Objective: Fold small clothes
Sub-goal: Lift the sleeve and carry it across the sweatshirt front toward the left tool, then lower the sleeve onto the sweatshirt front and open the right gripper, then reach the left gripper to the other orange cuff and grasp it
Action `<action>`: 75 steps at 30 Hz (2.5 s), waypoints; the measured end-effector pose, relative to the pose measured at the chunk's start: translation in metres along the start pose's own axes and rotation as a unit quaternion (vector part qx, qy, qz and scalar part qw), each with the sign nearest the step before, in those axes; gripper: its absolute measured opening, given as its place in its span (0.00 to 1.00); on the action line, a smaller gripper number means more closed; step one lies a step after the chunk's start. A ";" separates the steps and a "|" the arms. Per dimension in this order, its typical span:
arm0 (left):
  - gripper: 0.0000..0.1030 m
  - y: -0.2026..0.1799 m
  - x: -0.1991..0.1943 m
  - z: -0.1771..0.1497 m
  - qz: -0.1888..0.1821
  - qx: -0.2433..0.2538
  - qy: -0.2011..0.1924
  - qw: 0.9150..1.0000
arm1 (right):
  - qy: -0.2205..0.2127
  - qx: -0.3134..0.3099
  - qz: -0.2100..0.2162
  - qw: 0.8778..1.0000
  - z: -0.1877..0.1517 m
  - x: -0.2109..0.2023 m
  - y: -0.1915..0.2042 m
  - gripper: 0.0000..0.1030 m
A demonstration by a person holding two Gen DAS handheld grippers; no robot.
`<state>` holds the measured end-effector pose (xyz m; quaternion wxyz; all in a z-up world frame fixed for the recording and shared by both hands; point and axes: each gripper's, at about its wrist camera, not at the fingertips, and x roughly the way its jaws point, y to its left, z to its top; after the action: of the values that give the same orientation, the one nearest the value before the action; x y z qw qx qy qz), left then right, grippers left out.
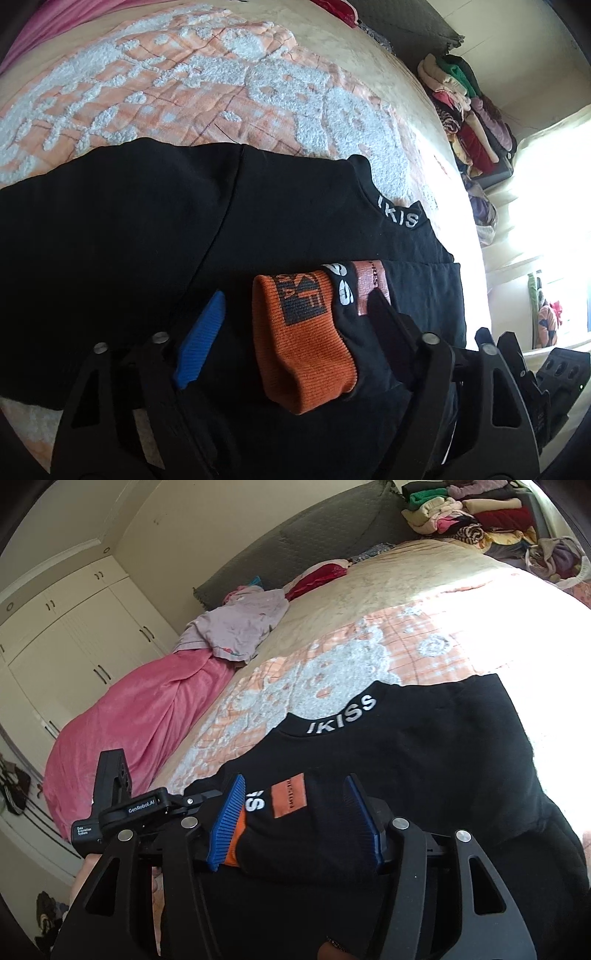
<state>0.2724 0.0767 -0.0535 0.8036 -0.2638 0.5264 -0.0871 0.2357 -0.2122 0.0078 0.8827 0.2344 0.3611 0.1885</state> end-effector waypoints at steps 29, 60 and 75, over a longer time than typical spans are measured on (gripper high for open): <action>0.27 -0.051 0.003 -0.033 0.143 0.176 -0.007 0.974 | 0.083 -0.012 -0.167 0.982 -0.020 0.021 -0.073 0.55; 0.83 0.000 -0.074 -0.060 0.187 0.084 -0.161 0.965 | 0.007 -0.095 -0.090 0.991 -0.044 -0.040 0.028 0.96; 0.90 0.036 -0.116 -0.062 0.215 0.012 -0.236 0.948 | 0.019 -0.162 -0.058 0.985 -0.047 -0.022 0.092 0.96</action>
<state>0.1624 0.1355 0.0018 0.9076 -0.1475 0.3648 0.1461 0.1720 -0.1348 0.0402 0.9114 0.0637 0.3555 0.1973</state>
